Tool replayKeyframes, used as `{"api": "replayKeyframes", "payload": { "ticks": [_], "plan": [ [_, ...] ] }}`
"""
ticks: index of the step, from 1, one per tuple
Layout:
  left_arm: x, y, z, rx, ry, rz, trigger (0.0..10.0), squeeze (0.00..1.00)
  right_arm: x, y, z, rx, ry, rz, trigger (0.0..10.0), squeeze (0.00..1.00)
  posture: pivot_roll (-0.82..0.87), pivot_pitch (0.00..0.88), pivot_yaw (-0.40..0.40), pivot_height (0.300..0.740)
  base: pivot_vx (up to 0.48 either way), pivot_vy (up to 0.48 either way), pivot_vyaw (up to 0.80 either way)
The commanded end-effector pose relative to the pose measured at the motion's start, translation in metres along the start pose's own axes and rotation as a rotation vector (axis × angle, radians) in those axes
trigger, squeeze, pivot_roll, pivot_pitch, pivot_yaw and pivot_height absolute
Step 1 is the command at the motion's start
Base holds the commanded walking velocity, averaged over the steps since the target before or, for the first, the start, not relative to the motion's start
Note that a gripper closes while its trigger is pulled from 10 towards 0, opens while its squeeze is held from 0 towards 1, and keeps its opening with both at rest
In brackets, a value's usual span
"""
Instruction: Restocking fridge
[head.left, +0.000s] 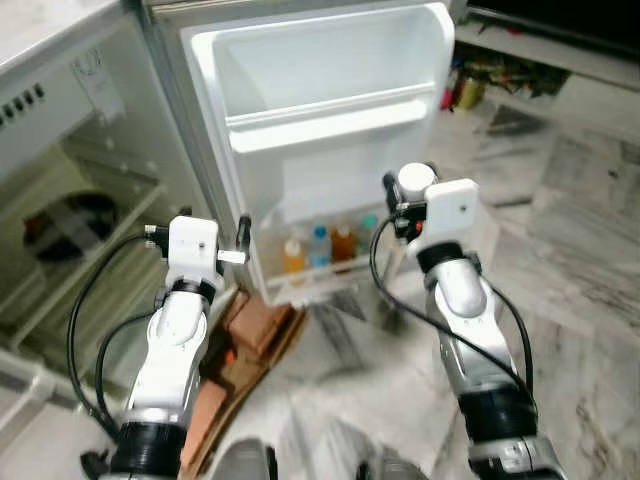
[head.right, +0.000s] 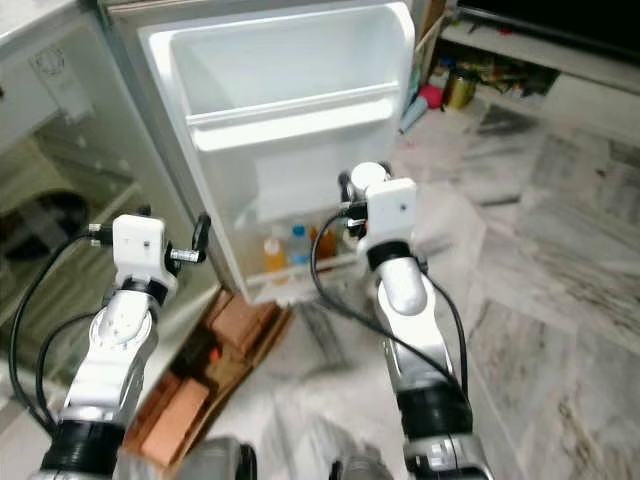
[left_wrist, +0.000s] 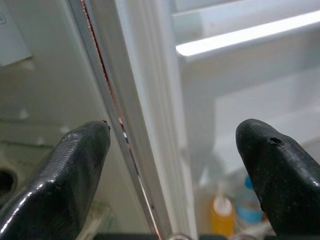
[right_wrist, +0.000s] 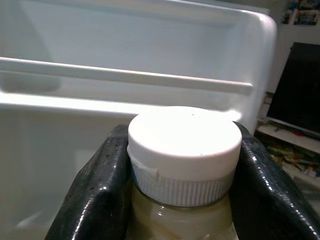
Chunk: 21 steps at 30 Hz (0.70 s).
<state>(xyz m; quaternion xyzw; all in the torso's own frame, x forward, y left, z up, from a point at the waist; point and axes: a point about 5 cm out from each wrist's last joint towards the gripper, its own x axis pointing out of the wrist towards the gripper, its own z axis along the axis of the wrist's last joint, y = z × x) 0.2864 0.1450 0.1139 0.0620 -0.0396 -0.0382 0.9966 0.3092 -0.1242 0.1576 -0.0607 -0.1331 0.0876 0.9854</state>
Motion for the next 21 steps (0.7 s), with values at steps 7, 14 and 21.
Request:
{"api": "replayKeyframes", "payload": {
  "ticks": [7, 14, 21],
  "plan": [
    [-0.001, -0.013, 0.005, -0.053, -0.017, -0.043, 10.0, 0.00, 0.006, -0.008, 0.017, -0.014, -0.077, -0.036, 10.0, 0.00, 0.06, 0.070, 0.002, 0.740, 0.242, 0.000, 0.00],
    [-0.001, -0.013, 0.006, -0.044, -0.021, -0.052, 10.0, 0.00, 0.010, 0.002, 0.030, -0.022, -0.123, 0.041, 10.0, 0.00, 0.06, 0.071, 0.003, 0.740, 0.000, 0.000, 0.00],
    [-0.002, -0.014, 0.006, -0.048, -0.015, -0.059, 10.0, 0.00, 0.008, 0.002, 0.027, 0.014, -0.081, 0.031, 10.0, 0.00, 0.06, 0.074, 0.004, 0.740, 0.000, 0.000, 0.00]
  ]
}}
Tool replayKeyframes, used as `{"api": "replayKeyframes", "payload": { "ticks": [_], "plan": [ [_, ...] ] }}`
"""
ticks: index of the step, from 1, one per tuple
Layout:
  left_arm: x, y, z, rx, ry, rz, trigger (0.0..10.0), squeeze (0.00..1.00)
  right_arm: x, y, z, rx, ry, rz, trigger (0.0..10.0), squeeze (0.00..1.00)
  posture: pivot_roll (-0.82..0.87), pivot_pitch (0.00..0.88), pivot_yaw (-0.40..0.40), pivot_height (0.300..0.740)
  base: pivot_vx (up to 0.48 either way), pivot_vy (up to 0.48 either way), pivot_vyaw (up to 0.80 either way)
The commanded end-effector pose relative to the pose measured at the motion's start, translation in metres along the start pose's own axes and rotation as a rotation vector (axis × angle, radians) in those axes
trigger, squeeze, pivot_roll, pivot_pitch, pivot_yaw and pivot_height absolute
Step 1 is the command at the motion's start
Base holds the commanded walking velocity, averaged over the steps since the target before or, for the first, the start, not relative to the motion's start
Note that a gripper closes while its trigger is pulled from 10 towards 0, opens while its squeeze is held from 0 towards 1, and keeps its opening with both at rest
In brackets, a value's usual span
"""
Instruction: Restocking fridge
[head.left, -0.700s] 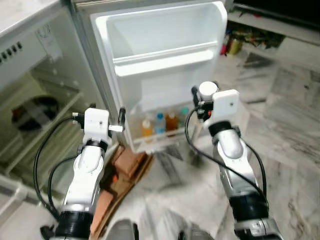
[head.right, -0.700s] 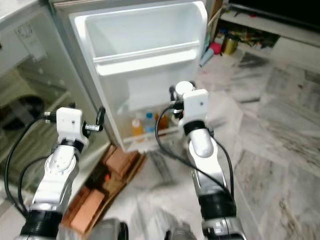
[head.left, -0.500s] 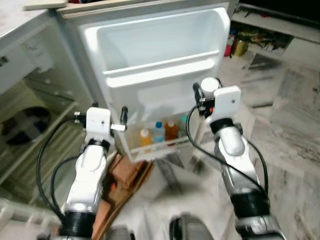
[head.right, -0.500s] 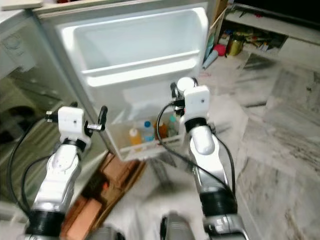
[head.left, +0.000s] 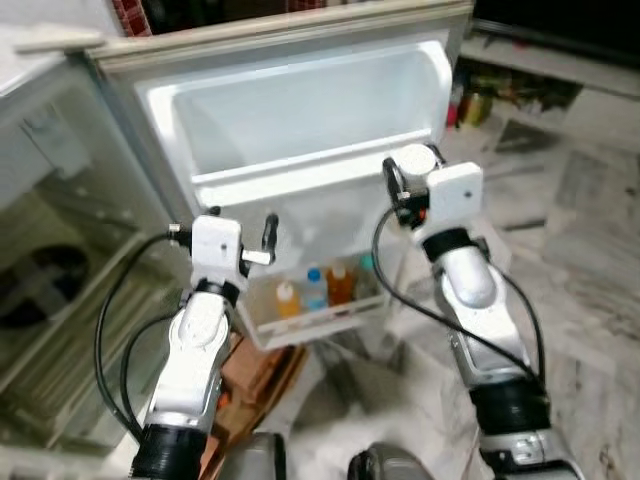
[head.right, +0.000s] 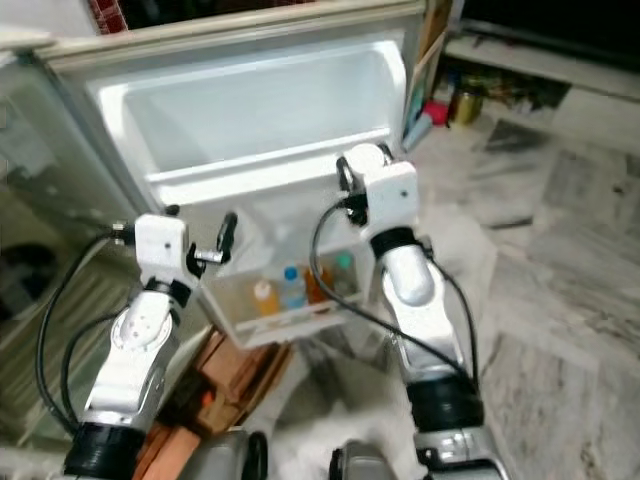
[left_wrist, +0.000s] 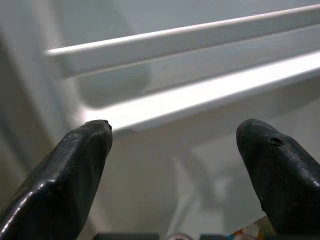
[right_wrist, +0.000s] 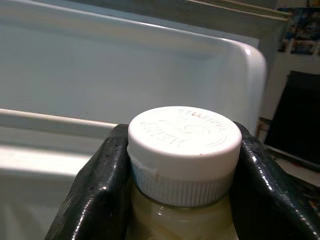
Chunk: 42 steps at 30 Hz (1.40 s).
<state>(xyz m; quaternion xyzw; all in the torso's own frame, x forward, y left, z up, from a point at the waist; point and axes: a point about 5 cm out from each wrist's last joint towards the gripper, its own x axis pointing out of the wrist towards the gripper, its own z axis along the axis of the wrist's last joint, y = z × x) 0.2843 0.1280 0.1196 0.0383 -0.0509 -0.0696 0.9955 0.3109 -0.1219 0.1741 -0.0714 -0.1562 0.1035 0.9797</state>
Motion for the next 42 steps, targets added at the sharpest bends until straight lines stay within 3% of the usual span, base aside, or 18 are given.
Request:
{"api": "replayKeyframes", "payload": {
  "ticks": [1, 7, 12, 18, 24, 27, 31, 34, 42],
  "plan": [
    [-0.002, 0.002, -0.002, 0.001, 0.013, 0.000, 10.0, 0.00, 0.002, 0.002, 0.011, 0.035, -0.035, -0.002, 10.0, 0.00, 0.06, 0.074, 0.004, 0.740, 0.000, 0.000, 0.00],
    [-0.002, 0.003, -0.001, 0.005, 0.015, -0.005, 10.0, 0.00, 0.019, 0.009, 0.043, 0.098, -0.136, 0.100, 10.0, 0.00, 0.06, 0.078, 0.013, 0.740, 0.000, 0.000, 0.00],
    [0.000, 0.002, -0.001, 0.008, 0.016, -0.011, 10.0, 0.00, 0.049, 0.001, 0.084, 0.065, -0.290, 0.133, 10.0, 0.00, 0.06, 0.079, 0.014, 0.740, 0.000, 0.000, 0.00],
    [0.000, 0.002, 0.000, 0.009, 0.018, -0.010, 10.0, 0.00, 0.074, -0.003, 0.100, 0.045, -0.349, 0.135, 10.0, 0.00, 0.08, 0.083, 0.012, 0.740, 0.000, 0.000, 0.00],
    [-0.001, 0.003, 0.001, 0.012, 0.017, -0.008, 10.0, 0.00, 0.094, -0.014, 0.091, 0.018, -0.308, 0.052, 10.0, 0.00, 0.09, 0.085, 0.016, 0.740, 0.000, 0.000, 0.00],
    [-0.001, 0.004, 0.002, 0.014, 0.013, -0.010, 10.0, 0.00, 0.104, -0.028, 0.085, -0.033, -0.291, -0.048, 10.0, 0.00, 0.10, 0.088, 0.023, 0.740, 0.000, 0.000, 0.00],
    [0.000, 0.003, 0.002, 0.016, 0.013, -0.016, 10.0, 0.00, 0.107, -0.033, 0.078, -0.050, -0.263, -0.095, 10.0, 0.00, 0.10, 0.089, 0.024, 0.740, 0.000, 0.000, 0.00],
    [0.001, 0.002, 0.004, 0.017, 0.009, -0.020, 10.0, 0.00, 0.109, -0.033, 0.056, -0.033, -0.163, -0.148, 10.0, 0.00, 0.11, 0.086, 0.022, 0.740, 0.000, 0.000, 0.00],
    [0.001, 0.002, 0.003, 0.019, 0.013, -0.023, 10.0, 0.00, 0.105, -0.030, 0.033, 0.004, -0.081, -0.167, 10.0, 0.00, 0.11, 0.085, 0.027, 0.740, 0.000, 0.000, 0.00]
  ]
}}
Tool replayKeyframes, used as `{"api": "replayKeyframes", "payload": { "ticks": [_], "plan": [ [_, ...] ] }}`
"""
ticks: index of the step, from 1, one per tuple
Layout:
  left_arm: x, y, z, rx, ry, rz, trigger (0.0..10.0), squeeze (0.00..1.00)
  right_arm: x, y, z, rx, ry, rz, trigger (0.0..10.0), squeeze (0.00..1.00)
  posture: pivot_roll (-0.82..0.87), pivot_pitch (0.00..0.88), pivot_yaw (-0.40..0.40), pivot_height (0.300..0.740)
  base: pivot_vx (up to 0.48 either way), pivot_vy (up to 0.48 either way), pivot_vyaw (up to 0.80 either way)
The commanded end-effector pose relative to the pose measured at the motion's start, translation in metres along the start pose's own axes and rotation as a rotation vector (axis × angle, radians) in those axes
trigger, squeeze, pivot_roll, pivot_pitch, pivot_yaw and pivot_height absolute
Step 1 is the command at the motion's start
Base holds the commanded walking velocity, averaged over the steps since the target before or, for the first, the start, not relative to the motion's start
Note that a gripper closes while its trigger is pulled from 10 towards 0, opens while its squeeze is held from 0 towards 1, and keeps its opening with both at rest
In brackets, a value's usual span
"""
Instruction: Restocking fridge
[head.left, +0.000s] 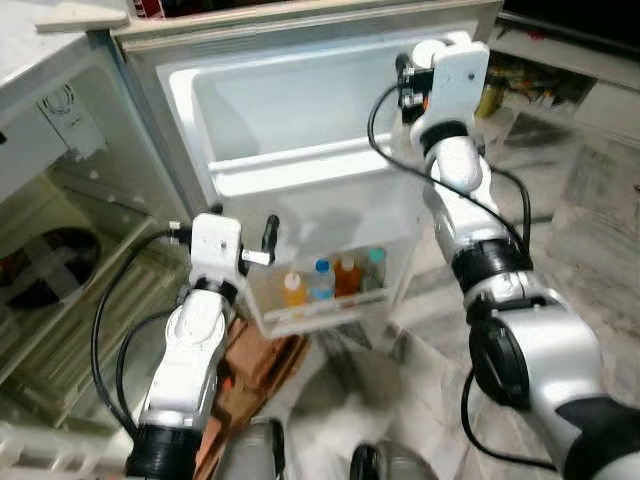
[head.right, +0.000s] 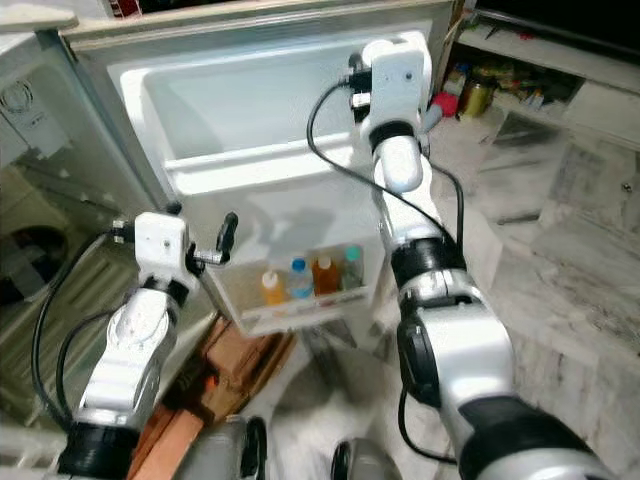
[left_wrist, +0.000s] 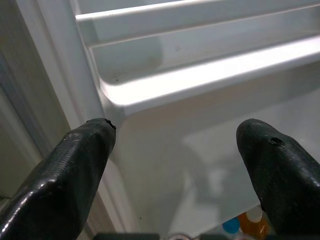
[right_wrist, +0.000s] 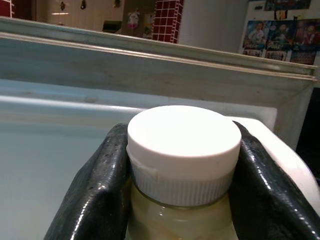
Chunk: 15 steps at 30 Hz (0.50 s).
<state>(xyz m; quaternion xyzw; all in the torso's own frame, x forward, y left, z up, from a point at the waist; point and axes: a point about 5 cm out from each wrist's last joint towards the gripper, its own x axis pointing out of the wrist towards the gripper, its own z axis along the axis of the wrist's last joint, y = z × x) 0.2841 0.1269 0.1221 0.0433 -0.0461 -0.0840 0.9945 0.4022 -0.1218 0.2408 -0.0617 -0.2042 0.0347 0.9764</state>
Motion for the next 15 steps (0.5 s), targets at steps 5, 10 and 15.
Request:
{"api": "replayKeyframes", "payload": {
  "ticks": [5, 10, 15],
  "plan": [
    [0.003, 0.002, 0.001, 0.012, 0.007, -0.001, 10.0, 0.00, 0.000, -0.006, -0.010, 0.011, 0.068, -0.038, 10.0, 0.00, 0.10, 0.081, 0.029, 0.740, 0.000, 0.000, 0.00],
    [0.004, 0.000, 0.000, 0.011, 0.012, -0.009, 10.0, 0.00, 0.002, -0.012, -0.011, 0.061, 0.089, -0.050, 10.0, 1.00, 0.10, 0.078, 0.027, 0.740, 0.000, 0.000, 0.00],
    [0.003, -0.001, -0.004, 0.008, 0.044, 0.008, 10.0, 0.00, 0.010, -0.021, 0.007, 0.067, 0.005, -0.059, 10.0, 1.00, 0.11, 0.072, 0.019, 0.740, 0.000, 0.000, 0.00]
  ]
}}
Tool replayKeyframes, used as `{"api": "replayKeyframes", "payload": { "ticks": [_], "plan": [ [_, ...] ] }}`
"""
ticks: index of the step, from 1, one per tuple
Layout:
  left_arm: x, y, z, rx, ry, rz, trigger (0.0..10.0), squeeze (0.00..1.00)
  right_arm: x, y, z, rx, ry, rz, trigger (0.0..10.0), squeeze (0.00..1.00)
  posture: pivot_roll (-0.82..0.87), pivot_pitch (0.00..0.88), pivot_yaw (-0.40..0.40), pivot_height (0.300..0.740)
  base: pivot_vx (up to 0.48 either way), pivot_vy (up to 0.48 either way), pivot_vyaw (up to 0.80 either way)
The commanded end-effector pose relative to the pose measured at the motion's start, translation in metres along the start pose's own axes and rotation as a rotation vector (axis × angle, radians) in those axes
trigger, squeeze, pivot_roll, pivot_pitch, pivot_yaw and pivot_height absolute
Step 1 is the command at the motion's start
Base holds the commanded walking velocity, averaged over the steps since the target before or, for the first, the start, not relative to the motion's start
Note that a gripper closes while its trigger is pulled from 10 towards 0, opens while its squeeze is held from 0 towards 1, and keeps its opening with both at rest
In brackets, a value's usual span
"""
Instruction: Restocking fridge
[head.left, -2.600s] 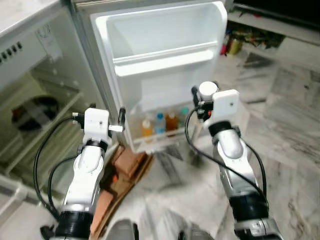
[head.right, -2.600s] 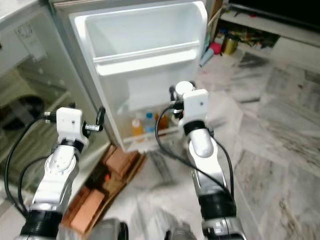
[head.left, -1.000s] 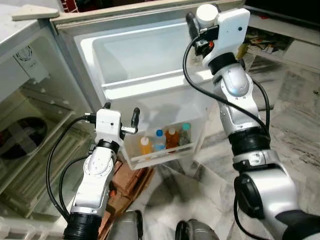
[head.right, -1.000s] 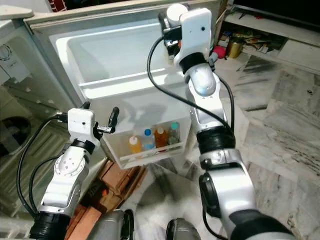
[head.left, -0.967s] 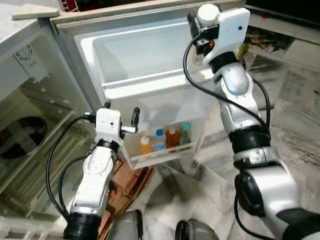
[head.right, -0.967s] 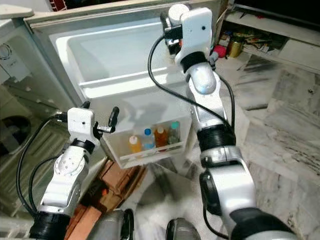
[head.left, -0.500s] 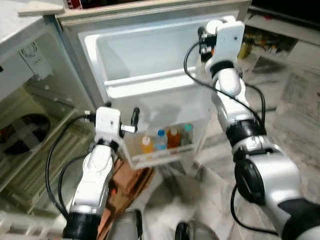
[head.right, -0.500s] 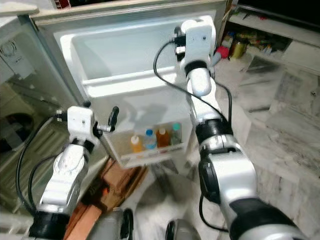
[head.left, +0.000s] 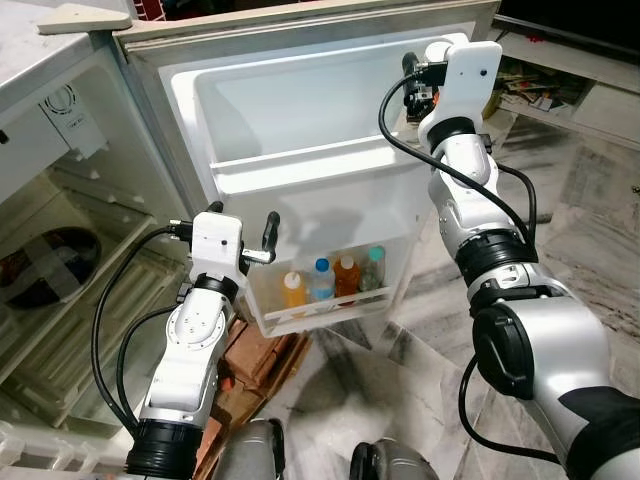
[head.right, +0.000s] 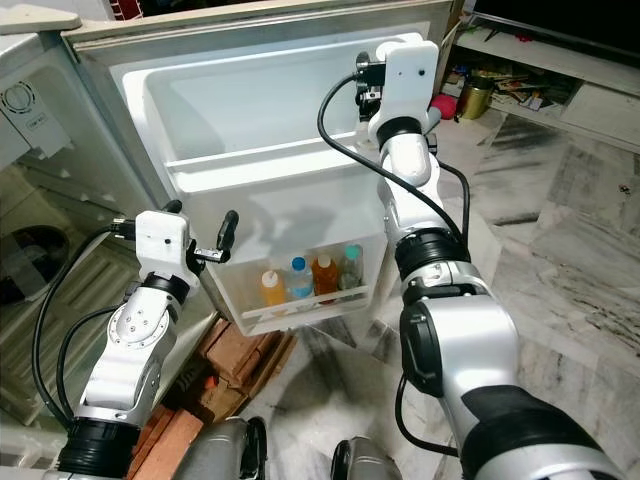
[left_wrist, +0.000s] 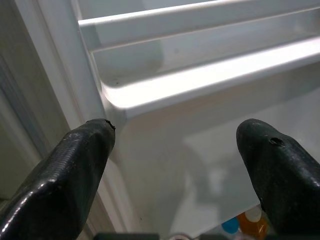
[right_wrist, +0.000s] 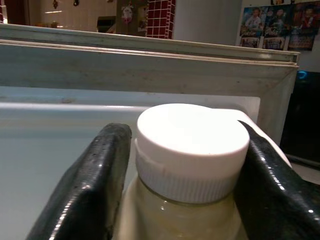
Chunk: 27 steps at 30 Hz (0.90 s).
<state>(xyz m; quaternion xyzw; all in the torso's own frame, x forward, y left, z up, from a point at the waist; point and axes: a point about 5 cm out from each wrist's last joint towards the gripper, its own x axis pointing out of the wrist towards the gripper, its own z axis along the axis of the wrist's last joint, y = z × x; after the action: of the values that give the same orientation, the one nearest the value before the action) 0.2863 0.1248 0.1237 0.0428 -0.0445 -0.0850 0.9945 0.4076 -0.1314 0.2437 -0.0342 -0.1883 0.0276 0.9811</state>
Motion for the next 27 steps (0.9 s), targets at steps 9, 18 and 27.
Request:
{"api": "replayKeyframes", "payload": {
  "ticks": [9, 18, 27],
  "plan": [
    [0.000, 0.002, -0.012, -0.012, 0.089, 0.030, 10.0, 0.00, 0.007, -0.022, 0.043, -0.009, -0.221, -0.004, 10.0, 1.00, 0.10, 0.074, 0.017, 0.740, 0.000, 0.000, 0.00],
    [0.000, 0.002, -0.010, -0.003, 0.081, 0.043, 10.0, 0.00, -0.010, -0.026, 0.063, -0.070, -0.369, 0.037, 10.0, 1.00, 0.09, 0.078, 0.016, 0.740, 0.000, 0.000, 0.00],
    [-0.007, 0.007, -0.016, 0.011, 0.127, 0.084, 10.0, 0.00, -0.088, -0.028, -0.002, -0.135, -0.157, -0.029, 10.0, 0.00, 0.08, 0.097, 0.012, 0.740, 0.000, 0.000, 0.00]
  ]
}}
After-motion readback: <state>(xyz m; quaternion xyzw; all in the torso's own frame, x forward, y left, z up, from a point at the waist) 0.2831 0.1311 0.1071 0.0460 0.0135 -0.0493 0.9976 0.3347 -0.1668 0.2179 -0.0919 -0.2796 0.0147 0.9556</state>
